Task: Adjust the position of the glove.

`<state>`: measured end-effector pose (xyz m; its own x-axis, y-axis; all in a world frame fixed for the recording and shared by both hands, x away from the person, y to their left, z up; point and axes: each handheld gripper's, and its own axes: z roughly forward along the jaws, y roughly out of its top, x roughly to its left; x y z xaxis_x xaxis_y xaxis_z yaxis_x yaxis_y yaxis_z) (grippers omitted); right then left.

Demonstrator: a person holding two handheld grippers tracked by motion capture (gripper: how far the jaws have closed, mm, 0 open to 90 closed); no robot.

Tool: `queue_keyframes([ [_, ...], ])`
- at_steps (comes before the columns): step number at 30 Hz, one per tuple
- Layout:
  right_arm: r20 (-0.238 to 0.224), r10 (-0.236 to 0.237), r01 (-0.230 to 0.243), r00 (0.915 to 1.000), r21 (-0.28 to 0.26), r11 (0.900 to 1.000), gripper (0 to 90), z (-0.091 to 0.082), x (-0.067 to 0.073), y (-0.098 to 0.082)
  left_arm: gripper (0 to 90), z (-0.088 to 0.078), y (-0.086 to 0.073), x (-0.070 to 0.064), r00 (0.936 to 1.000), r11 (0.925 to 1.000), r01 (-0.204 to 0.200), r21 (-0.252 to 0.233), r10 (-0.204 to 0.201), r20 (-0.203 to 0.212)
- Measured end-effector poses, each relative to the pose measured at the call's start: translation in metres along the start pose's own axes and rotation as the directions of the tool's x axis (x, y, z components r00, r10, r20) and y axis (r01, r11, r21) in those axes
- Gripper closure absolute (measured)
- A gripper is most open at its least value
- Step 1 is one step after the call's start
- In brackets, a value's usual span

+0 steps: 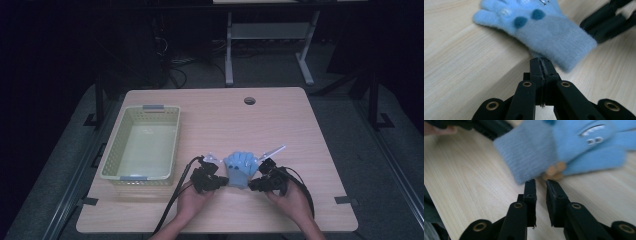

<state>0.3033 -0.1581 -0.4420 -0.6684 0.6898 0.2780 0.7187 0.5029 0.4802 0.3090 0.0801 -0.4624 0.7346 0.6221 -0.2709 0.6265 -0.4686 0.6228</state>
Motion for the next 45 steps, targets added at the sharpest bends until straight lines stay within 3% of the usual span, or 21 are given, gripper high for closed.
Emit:
queue_keyframes([
  [4,0.023,0.013,-0.012,0.9996,-0.067,0.998,66.3,-0.012,-0.005,0.008,86.8,-0.002,0.002,0.006,0.9999,1.0,0.006,-0.006,-0.006,-0.01],
  [8,0.051,-0.013,0.018,0.9986,-0.114,0.993,61.0,-0.004,-0.006,0.031,85.0,-0.001,0.004,0.01,0.9998,1.0,0.003,-0.006,-0.003,-0.021],
  [13,0.108,-0.072,0.082,0.9916,-0.088,0.993,59.2,0.019,-0.004,0.053,83.5,0.0,0.003,0.009,0.9995,0.9994,0.021,-0.028,-0.022,-0.022],
  [17,0.117,-0.096,0.099,0.9885,-0.021,0.995,68.5,0.035,-0.007,0.056,82.5,-0.002,0.003,0.011,0.9997,0.9997,0.008,-0.024,-0.008,-0.021],
  [22,0.145,-0.123,0.127,0.9818,-0.019,0.992,83.1,0.039,-0.001,0.055,81.9,-0.003,0.002,0.011,0.9996,0.9991,0.014,-0.041,-0.015,-0.024],
  [26,0.189,-0.148,0.158,0.9707,-0.042,0.986,85.5,0.033,0.007,0.058,81.4,-0.005,0.001,0.013,0.9996,0.9991,0.012,-0.042,-0.013,-0.025],
  [29,0.174,-0.103,0.125,0.9793,-0.116,0.985,85.1,0.019,0.01,0.059,81.4,-0.007,0.001,0.013,0.9992,0.9976,0.031,-0.061,-0.033,-0.024],
  [30,0.167,-0.082,0.105,0.9825,-0.136,0.985,85.0,0.014,0.011,0.059,81.4,-0.008,0.001,0.014,0.9995,0.9984,0.014,-0.054,-0.015,-0.029],
  [32,0.153,-0.039,0.063,0.9875,-0.156,0.986,84.8,0.007,0.011,0.057,81.3,-0.009,0.001,0.014,0.9994,0.9979,0.019,-0.063,-0.02,-0.026],
  [36,0.137,0.049,-0.023,0.9894,-0.184,0.983,84.7,0.0,0.004,0.051,80.9,-0.009,0.001,0.014,0.9993,0.997,0.026,-0.073,-0.028,-0.023],
  [41,0.16,0.141,-0.111,0.977,-0.181,0.977,82.6,0.007,-0.01,0.04,80.7,-0.009,0.001,0.015,0.9993,0.9974,0.027,-0.066,-0.029,-0.024],
  [45,0.162,0.182,-0.156,0.9699,-0.159,0.975,68.7,0.019,-0.015,0.036,80.1,-0.006,0.002,0.015,0.999,0.9969,0.037,-0.069,-0.039,-0.022],
])
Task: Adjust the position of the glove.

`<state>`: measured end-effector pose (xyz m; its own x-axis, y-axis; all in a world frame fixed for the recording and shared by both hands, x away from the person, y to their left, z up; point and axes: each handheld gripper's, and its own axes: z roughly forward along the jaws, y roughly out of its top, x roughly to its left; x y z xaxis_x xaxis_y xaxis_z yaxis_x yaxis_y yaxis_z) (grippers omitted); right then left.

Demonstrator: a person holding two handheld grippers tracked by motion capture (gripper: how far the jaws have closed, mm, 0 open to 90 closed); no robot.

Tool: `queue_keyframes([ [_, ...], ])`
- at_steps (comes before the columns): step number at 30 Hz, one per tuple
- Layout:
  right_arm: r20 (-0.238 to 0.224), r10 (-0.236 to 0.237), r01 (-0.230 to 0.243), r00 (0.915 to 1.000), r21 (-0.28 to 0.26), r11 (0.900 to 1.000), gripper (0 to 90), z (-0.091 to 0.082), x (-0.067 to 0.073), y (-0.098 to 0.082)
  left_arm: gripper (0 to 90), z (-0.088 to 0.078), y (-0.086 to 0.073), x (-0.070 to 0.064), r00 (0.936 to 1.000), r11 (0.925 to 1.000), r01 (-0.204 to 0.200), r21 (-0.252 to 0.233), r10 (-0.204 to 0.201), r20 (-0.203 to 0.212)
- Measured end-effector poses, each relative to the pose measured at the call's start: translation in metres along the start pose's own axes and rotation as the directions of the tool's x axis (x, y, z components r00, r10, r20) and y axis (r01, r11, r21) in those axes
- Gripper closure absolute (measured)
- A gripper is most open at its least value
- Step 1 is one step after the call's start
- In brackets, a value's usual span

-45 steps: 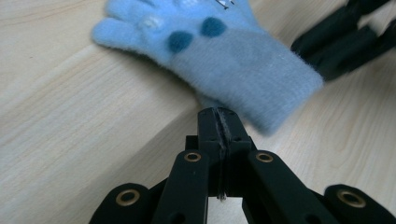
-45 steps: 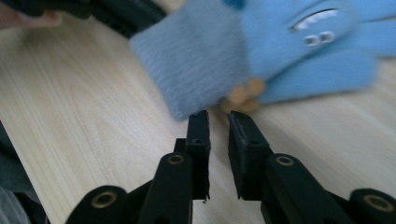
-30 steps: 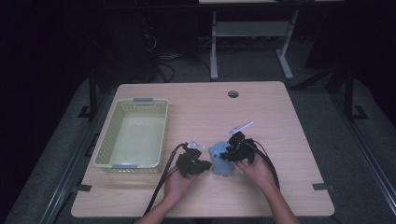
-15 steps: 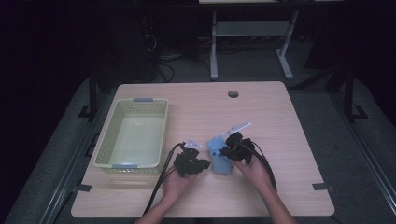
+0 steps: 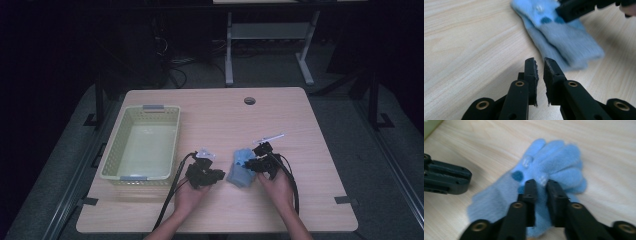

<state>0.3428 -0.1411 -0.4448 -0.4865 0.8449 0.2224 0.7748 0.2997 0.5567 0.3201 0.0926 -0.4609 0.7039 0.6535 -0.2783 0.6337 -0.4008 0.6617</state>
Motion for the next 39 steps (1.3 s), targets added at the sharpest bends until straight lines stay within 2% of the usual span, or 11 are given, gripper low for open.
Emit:
queue_keyframes([
  [2,-0.002,0.001,-0.001,1.0,-0.022,1.0,65.9,-0.007,-0.001,-0.001,80.1,0.002,0.001,0.001,1.0,1.0,0.0,0.008,0.0,0.0],
  [4,0.009,-0.012,0.013,0.9999,-0.048,0.999,68.0,-0.019,-0.003,-0.006,80.1,0.004,0.001,0.0,1.0,0.9999,0.004,0.009,-0.004,0.001],
  [6,-0.018,0.004,-0.004,0.9998,-0.036,0.999,74.3,-0.028,-0.009,-0.015,80.2,0.006,0.002,-0.001,1.0,0.9998,0.004,0.017,-0.004,0.001],
  [8,-0.023,-0.008,0.008,0.9997,0.005,1.0,81.4,-0.031,-0.01,-0.026,80.8,0.008,0.001,-0.001,1.0,0.9998,0.006,0.021,-0.006,0.005],
  [14,-0.048,-0.06,0.065,0.9971,0.11,0.992,85.2,-0.021,0.0,-0.04,81.9,0.011,0.001,-0.007,0.9998,0.9992,-0.012,0.038,0.011,0.018],
  [18,-0.067,-0.069,0.076,0.9954,0.111,0.991,84.2,-0.019,0.005,-0.036,81.9,0.012,0.001,-0.009,0.9997,0.9996,0.003,0.028,-0.003,0.024],
  [23,-0.111,-0.069,0.081,0.9914,0.102,0.992,83.5,-0.024,0.008,-0.033,81.9,0.01,0.0,-0.012,0.9994,0.9996,-0.005,0.027,0.005,0.034],
  [26,-0.063,-0.071,0.076,0.9955,0.089,0.993,84.2,-0.03,0.001,-0.033,81.9,0.009,-0.001,-0.011,0.9996,0.9992,-0.018,0.034,0.017,0.023],
  [28,-0.033,-0.062,0.066,0.9975,0.108,0.992,84.4,-0.03,-0.006,-0.035,81.9,0.01,-0.002,-0.011,0.9998,0.9995,-0.005,0.032,0.004,0.021],
  [33,-0.04,-0.085,0.09,0.9956,0.146,0.985,84.9,-0.021,0.0,-0.04,81.9,0.011,-0.002,-0.013,0.9995,0.9991,-0.011,0.041,0.01,0.03],
  [39,-0.064,-0.094,0.101,0.9936,0.135,0.986,84.5,-0.02,0.005,-0.036,81.9,0.011,-0.002,-0.014,0.9995,0.9989,-0.015,0.045,0.013,0.03],
])
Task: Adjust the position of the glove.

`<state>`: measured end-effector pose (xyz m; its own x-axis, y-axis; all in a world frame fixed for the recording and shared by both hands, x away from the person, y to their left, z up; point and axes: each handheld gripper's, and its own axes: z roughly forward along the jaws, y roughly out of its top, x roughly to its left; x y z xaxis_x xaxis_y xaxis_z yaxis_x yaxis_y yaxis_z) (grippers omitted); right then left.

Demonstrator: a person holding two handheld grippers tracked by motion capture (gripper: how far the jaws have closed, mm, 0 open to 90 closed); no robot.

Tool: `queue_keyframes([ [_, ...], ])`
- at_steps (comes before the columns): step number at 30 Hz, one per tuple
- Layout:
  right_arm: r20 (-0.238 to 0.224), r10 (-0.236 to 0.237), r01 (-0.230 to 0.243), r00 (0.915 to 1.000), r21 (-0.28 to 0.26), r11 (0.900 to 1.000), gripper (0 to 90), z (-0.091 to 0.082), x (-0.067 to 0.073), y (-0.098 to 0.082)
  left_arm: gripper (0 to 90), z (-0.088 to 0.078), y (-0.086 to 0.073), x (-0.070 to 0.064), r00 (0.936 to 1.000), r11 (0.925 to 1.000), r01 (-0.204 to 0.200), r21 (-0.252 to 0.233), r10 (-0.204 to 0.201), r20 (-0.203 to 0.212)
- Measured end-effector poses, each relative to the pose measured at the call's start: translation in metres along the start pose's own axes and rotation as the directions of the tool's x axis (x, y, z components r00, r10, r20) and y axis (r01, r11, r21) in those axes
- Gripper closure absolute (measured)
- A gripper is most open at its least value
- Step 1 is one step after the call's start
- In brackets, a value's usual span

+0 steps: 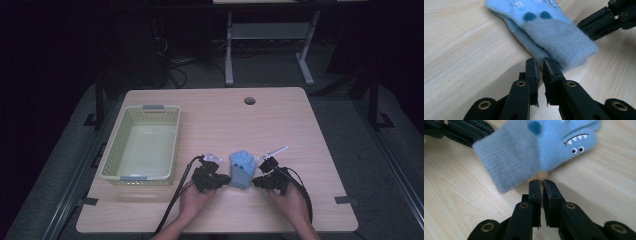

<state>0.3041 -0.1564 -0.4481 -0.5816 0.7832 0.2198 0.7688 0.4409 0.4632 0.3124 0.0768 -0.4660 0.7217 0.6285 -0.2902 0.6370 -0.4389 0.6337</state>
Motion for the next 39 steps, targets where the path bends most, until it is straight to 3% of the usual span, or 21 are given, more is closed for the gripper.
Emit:
queue_keyframes([
  [7,-0.029,-0.007,0.006,0.9996,-0.016,1.0,81.7,-0.003,0.003,0.0,81.9,0.0,-0.001,-0.003,0.9999,1.0,-0.009,0.0,0.009,0.011],
  [11,-0.041,0.033,-0.035,0.9986,-0.031,0.999,81.1,-0.005,-0.005,-0.003,81.5,-0.002,-0.002,0.0,0.9997,0.9997,0.022,-0.011,-0.022,0.011],
  [12,-0.036,0.035,-0.036,0.9988,-0.022,0.999,81.2,-0.004,-0.006,-0.004,81.5,-0.003,-0.002,0.001,0.9999,0.9999,0.012,0.0,-0.012,0.011],
  [14,-0.027,0.027,-0.028,0.9993,-0.011,1.0,81.6,-0.001,-0.004,-0.004,81.5,-0.002,-0.002,0.001,0.9993,0.9994,0.033,-0.012,-0.033,0.016],
  [20,-0.044,-0.007,0.006,0.999,-0.019,1.0,80.6,-0.002,0.006,0.001,81.6,0.0,-0.002,0.0,0.9997,0.9998,0.018,0.0,-0.018,0.017],
  [22,-0.059,0.008,-0.01,0.9982,-0.032,0.999,78.8,-0.005,0.003,0.0,81.5,-0.002,-0.002,0.001,0.9999,0.9999,0.01,0.002,-0.01,0.011],
  [23,-0.064,0.019,-0.022,0.9978,-0.044,0.999,77.2,-0.007,0.0,-0.001,81.4,-0.003,-0.003,0.002,0.9996,0.9996,0.026,-0.006,-0.026,0.009],
  [26,-0.061,0.061,-0.066,0.9962,-0.068,0.996,67.3,-0.012,-0.009,-0.003,77.9,-0.006,-0.002,0.004,0.9994,0.9993,0.036,-0.007,-0.036,0.001],
  [28,-0.087,0.098,-0.106,0.9914,-0.091,0.99,62.3,-0.013,-0.015,-0.005,73.7,-0.008,-0.002,0.006,0.999,0.9989,0.045,-0.011,-0.045,0.003],
  [30,-0.122,0.142,-0.155,0.9823,-0.102,0.983,58.5,-0.013,-0.021,-0.005,68.4,-0.01,0.0,0.006,0.9967,0.9962,0.081,-0.033,-0.081,0.012],
  [32,-0.181,0.189,-0.215,0.9651,-0.134,0.967,56.2,-0.013,-0.026,-0.006,64.9,-0.012,0.002,0.009,0.9914,0.9908,0.126,-0.05,-0.124,0.041],
  [34,-0.211,0.221,-0.257,0.9522,-0.16,0.953,53.6,-0.014,-0.029,-0.007,61.3,-0.014,0.004,0.012,0.9857,0.9843,0.163,-0.068,-0.159,0.056],
  [37,-0.245,0.256,-0.302,0.9352,-0.174,0.937,51.4,-0.009,-0.031,-0.006,57.0,-0.011,0.008,0.016,0.9703,0.9702,0.231,-0.073,-0.224,0.09],
  [39,-0.271,0.276,-0.329,0.9222,-0.173,0.928,51.5,-0.004,-0.033,-0.006,54.8,-0.007,0.01,0.019,0.9553,0.9576,0.28,-0.07,-0.27,0.12],
])
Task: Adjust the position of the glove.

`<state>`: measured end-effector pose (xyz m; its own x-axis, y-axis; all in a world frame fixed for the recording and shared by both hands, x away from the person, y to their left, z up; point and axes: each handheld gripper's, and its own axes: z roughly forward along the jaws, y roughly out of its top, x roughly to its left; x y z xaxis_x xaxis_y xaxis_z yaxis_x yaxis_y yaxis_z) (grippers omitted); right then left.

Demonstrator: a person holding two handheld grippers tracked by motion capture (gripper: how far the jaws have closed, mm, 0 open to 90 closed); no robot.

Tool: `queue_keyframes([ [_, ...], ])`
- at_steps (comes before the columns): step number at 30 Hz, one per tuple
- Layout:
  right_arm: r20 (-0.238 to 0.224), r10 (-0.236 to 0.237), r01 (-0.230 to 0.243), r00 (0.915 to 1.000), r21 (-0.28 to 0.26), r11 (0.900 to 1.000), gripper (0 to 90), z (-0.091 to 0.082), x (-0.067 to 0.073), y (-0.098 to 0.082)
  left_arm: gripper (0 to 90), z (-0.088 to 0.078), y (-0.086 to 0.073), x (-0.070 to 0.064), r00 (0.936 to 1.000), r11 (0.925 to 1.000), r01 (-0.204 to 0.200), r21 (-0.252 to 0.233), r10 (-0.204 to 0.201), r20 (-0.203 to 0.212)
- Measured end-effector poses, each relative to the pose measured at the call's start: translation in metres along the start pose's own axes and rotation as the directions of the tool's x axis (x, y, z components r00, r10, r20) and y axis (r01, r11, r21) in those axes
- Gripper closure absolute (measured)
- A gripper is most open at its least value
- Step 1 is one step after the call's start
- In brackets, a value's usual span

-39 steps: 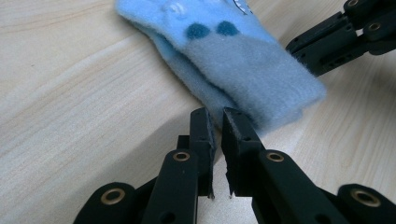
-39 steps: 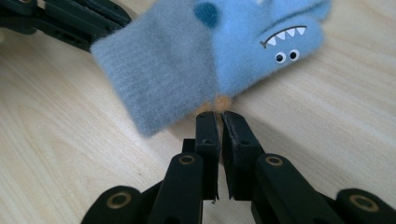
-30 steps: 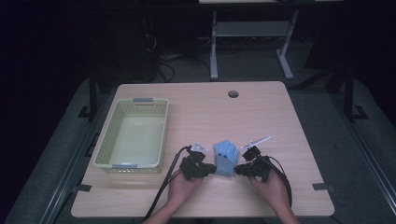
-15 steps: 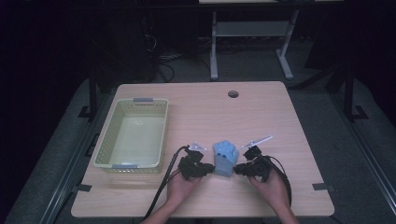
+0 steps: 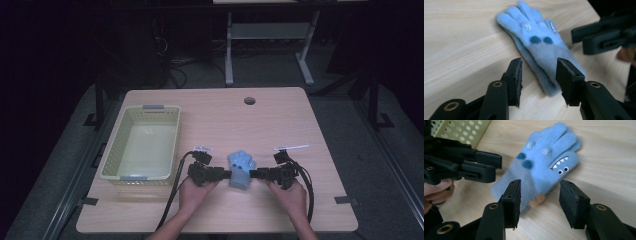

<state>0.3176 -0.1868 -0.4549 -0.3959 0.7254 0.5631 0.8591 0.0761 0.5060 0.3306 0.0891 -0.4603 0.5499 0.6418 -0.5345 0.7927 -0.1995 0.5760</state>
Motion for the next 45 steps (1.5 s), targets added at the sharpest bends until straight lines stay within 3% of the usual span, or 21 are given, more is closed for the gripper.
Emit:
queue_keyframes([
  [4,-0.047,0.068,-0.068,0.9966,-0.004,0.998,53.7,0.007,-0.006,-0.002,54.1,0.007,0.001,0.006,0.9953,0.9964,0.084,0.011,-0.085,0.047],
  [7,-0.053,0.083,-0.083,0.9951,0.007,0.997,54.4,0.012,-0.008,-0.004,54.1,0.009,0.001,0.009,0.9904,0.9919,0.124,0.029,-0.125,0.058],
  [12,-0.071,0.11,-0.11,0.9913,0.004,0.994,55.7,0.015,-0.01,-0.01,54.3,0.011,0.0,0.013,0.9836,0.9862,0.156,0.055,-0.161,0.082],
  [16,-0.066,0.112,-0.112,0.9916,0.0,0.994,57.4,0.017,-0.009,-0.01,57.8,0.013,-0.001,0.016,0.9723,0.9777,0.196,0.076,-0.203,0.115],
  [24,-0.073,0.116,-0.117,0.9905,0.001,0.993,62.2,0.02,-0.007,-0.012,62.4,0.017,-0.005,0.018,0.956,0.9677,0.233,0.096,-0.246,0.16],
  [26,-0.067,0.112,-0.112,0.9915,0.0,0.994,64.0,0.021,-0.005,-0.012,63.0,0.018,-0.004,0.017,0.9571,0.9684,0.229,0.097,-0.243,0.158],
  [29,-0.069,0.119,-0.119,0.9906,-0.002,0.993,66.7,0.023,-0.005,-0.012,64.7,0.019,-0.005,0.019,0.9516,0.9652,0.239,0.107,-0.254,0.172],
  [33,-0.067,0.119,-0.12,0.9906,-0.009,0.993,70.5,0.026,-0.004,-0.012,67.3,0.02,-0.005,0.019,0.9495,0.964,0.242,0.11,-0.259,0.177],
  [39,-0.076,0.13,-0.131,0.9886,-0.008,0.991,77.5,0.028,-0.005,-0.013,73.5,0.024,-0.006,0.024,0.9384,0.9612,0.255,0.107,-0.272,0.213],
  [41,-0.088,0.134,-0.136,0.987,-0.009,0.991,79.3,0.028,-0.007,-0.013,75.6,0.024,-0.007,0.024,0.937,0.9617,0.255,0.1,-0.271,0.22],
  [45,-0.121,0.144,-0.148,0.9821,-0.021,0.989,82.1,0.025,-0.01,-0.014,78.7,0.024,-0.006,0.024,0.9401,0.9656,0.244,0.089,-0.258,0.223],
])
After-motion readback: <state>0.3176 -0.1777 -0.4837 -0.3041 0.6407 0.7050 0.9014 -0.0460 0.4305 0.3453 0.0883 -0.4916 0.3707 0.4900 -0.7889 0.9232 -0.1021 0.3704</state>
